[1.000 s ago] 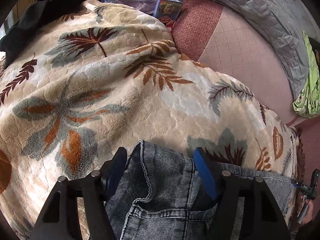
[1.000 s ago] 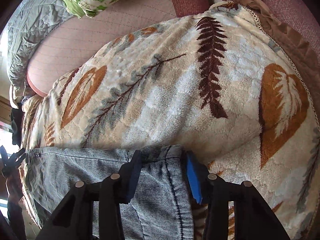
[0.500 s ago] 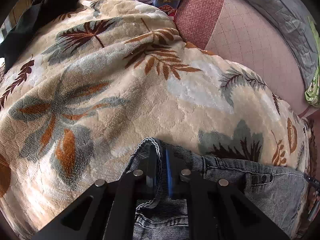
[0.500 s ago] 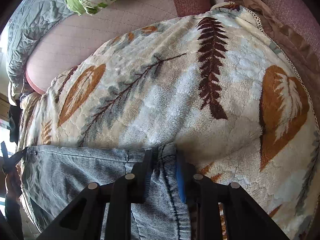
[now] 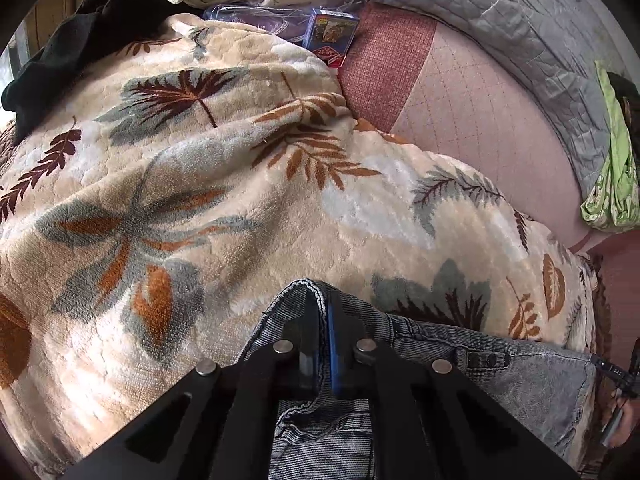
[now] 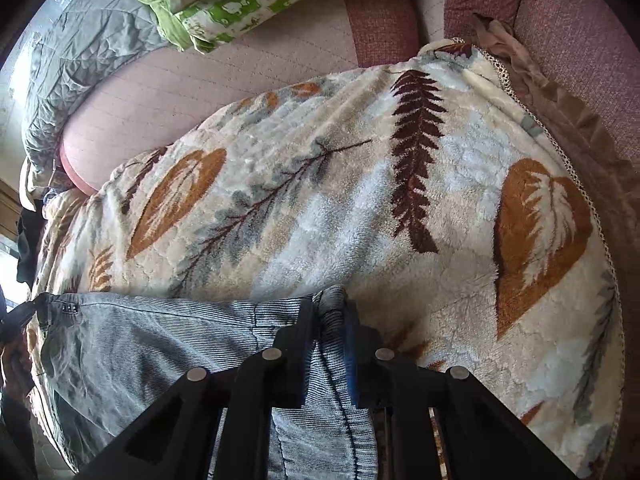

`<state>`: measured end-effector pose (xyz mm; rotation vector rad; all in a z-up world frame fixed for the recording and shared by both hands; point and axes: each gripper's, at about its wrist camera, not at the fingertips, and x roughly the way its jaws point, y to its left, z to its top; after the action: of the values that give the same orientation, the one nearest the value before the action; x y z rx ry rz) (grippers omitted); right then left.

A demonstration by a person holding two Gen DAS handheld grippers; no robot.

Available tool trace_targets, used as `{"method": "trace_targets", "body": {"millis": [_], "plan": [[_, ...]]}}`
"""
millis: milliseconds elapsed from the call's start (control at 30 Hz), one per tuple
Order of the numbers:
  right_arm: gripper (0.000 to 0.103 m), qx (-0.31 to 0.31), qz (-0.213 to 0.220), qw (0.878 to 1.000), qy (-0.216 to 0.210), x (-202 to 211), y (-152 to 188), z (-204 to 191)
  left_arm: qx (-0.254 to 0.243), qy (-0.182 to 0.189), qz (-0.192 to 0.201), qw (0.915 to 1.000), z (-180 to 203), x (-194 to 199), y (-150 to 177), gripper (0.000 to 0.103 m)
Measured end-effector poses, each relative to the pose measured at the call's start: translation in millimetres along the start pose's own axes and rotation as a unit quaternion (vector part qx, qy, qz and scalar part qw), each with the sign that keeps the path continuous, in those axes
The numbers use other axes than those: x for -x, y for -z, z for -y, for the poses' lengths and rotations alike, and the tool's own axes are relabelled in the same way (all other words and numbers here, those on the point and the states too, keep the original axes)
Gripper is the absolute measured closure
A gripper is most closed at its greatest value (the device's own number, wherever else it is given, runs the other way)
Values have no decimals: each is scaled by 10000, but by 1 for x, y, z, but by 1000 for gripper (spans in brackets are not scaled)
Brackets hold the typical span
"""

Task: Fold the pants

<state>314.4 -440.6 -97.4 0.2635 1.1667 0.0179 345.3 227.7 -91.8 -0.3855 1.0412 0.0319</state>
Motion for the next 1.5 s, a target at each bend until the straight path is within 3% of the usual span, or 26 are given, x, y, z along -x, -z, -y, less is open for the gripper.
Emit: {"method": "trace_targets", "body": {"millis": [200, 400, 567, 767, 1067, 1333, 1500], "plan": [[89, 56, 247, 9996, -104, 31, 7, -7, -13, 276, 239, 9993, 4, 31, 7, 100], [89, 142, 519, 9982, -279, 74, 28, -12, -187, 534, 586, 9967, 0, 91, 30, 100], [89, 122, 743, 9960, -491, 113, 67, -7, -272, 743, 899, 9928, -15, 155, 72, 100], [89, 178, 764, 9951, -604, 143, 141, 1, -360, 850, 1028, 9904, -38, 209, 147, 99], [89, 82, 454, 9959, -781, 150, 244, 12, -346, 535, 608, 9961, -71, 212, 228, 99], [89, 162, 468, 9951, -851, 170, 270, 11, -151, 641, 719, 9952, -84, 221, 227, 99], [85, 190, -495, 9970, -556, 124, 293, 24, -16, 474, 227, 9986, -100, 195, 242, 97]]}}
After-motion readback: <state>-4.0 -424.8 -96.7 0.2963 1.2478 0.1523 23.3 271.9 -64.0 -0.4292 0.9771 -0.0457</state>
